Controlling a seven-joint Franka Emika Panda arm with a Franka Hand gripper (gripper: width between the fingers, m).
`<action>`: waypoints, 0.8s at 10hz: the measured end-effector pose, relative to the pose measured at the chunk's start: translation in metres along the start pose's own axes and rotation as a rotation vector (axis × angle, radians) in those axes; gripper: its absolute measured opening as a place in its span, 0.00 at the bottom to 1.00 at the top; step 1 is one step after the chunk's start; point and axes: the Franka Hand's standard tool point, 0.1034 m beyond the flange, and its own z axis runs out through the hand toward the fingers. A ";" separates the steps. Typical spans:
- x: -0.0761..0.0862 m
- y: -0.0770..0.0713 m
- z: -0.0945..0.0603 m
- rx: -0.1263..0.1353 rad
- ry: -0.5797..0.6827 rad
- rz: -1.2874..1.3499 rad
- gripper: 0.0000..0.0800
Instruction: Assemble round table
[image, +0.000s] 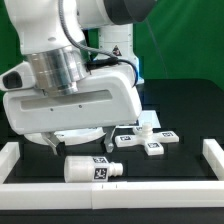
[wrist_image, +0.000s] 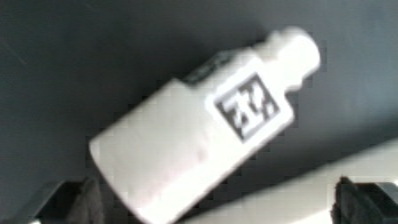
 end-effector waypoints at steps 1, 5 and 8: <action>0.002 -0.001 -0.004 -0.038 0.027 -0.158 0.81; -0.001 -0.003 -0.002 -0.023 0.037 0.187 0.81; -0.011 0.003 0.013 0.008 0.059 0.551 0.81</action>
Offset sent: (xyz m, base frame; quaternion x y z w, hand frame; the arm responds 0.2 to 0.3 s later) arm 0.0000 0.0000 0.0000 0.0000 0.0000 0.1938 0.9810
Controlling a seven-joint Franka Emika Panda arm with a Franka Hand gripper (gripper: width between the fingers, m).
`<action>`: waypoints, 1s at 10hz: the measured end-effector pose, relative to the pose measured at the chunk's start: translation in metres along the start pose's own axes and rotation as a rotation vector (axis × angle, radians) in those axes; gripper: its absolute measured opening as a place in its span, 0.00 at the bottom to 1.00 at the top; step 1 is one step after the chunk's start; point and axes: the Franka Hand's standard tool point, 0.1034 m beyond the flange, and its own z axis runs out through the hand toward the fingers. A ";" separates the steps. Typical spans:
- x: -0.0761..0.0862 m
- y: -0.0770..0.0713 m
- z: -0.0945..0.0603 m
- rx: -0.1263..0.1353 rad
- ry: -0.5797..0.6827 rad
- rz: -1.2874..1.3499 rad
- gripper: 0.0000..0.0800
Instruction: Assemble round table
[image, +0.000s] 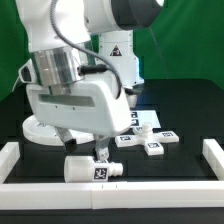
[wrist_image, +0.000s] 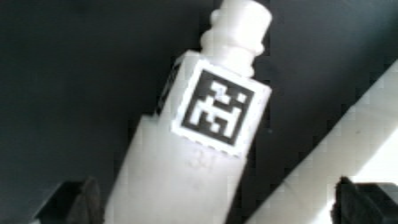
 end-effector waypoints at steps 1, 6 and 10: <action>0.003 0.003 0.006 0.006 0.035 0.011 0.81; 0.000 0.013 0.030 -0.021 0.015 0.032 0.81; 0.002 0.014 0.032 -0.019 0.023 0.017 0.51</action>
Offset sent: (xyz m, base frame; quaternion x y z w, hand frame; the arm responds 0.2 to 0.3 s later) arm 0.0000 0.0000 0.0000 0.0000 0.0000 0.0000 1.0000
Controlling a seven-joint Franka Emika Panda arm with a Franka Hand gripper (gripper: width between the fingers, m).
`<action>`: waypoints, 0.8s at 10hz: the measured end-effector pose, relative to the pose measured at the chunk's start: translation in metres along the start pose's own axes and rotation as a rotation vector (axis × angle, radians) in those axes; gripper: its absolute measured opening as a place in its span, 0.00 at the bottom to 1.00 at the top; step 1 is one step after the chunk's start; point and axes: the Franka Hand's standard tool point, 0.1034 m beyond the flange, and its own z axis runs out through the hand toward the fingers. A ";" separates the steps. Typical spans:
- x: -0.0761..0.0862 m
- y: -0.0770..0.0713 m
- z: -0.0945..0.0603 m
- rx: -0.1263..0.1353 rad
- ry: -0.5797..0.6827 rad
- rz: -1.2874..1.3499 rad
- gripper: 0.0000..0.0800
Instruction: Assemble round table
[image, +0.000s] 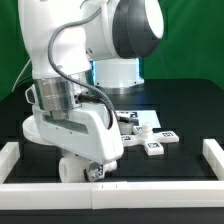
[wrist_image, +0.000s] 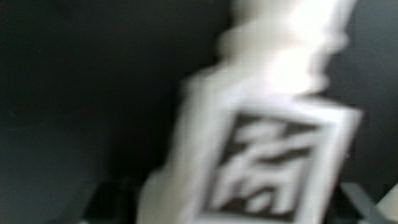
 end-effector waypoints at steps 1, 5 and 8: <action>0.000 0.000 0.000 0.000 0.000 0.000 0.52; 0.021 0.021 -0.013 -0.054 -0.069 -0.299 0.52; 0.039 0.053 -0.012 -0.068 -0.057 -0.413 0.52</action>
Offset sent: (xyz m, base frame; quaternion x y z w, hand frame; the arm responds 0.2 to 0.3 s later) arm -0.0050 -0.0456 0.0117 -0.1202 -0.0477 -0.2727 0.9534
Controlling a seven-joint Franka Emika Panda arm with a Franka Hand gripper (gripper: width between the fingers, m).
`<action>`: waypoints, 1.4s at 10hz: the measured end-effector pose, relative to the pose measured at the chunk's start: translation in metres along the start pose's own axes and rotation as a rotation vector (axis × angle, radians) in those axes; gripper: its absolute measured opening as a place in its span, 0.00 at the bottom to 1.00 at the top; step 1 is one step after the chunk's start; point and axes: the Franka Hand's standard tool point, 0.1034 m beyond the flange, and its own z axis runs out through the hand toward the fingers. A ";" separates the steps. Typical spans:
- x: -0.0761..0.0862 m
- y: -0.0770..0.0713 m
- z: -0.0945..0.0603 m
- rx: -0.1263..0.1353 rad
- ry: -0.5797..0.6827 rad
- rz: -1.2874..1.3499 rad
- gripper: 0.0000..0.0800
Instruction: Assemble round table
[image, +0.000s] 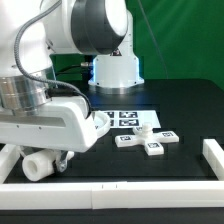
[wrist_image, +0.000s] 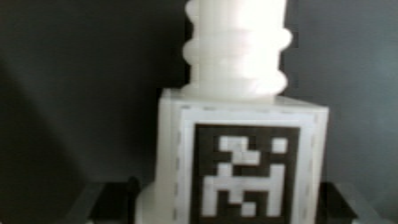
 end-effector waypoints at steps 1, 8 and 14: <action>0.000 0.005 0.002 -0.002 0.007 0.003 0.52; -0.001 -0.003 0.002 -0.001 0.013 -0.010 0.78; -0.070 -0.063 -0.061 0.021 0.025 -0.070 0.81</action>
Offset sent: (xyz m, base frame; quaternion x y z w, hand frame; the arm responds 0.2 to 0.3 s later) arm 0.0000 0.0000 0.0000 0.0000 0.0000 0.0000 1.0000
